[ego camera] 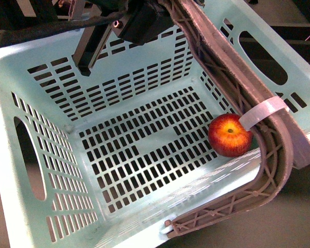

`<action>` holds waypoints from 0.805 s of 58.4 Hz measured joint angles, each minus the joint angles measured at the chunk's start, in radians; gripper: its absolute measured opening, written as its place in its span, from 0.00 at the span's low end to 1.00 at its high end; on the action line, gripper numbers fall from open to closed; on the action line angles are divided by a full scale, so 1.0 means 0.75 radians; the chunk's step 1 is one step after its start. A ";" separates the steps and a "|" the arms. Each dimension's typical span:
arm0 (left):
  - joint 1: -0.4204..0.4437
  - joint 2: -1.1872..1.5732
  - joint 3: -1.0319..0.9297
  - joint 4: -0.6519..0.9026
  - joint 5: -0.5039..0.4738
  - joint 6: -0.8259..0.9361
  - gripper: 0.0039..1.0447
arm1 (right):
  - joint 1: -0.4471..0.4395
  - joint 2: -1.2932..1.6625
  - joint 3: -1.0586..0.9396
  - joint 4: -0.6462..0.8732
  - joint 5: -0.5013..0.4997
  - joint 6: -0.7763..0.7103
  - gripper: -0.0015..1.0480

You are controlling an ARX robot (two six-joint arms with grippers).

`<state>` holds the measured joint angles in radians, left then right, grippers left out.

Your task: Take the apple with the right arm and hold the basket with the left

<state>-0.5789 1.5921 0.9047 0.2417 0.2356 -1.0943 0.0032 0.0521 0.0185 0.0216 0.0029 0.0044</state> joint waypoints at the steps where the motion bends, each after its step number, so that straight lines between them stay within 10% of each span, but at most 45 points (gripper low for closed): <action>1: 0.000 0.000 0.000 0.000 0.000 0.000 0.05 | 0.000 -0.019 0.000 -0.010 -0.001 -0.001 0.02; 21: 0.000 0.000 0.001 0.000 -0.002 -0.001 0.05 | 0.000 -0.060 0.000 -0.027 -0.001 -0.003 0.03; 47: 0.000 0.000 0.001 0.000 -0.002 0.001 0.05 | 0.000 -0.061 0.000 -0.027 -0.001 -0.002 0.73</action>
<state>-0.5789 1.5921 0.9051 0.2417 0.2340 -1.0939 0.0032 0.0063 0.0185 0.0013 0.0021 0.0029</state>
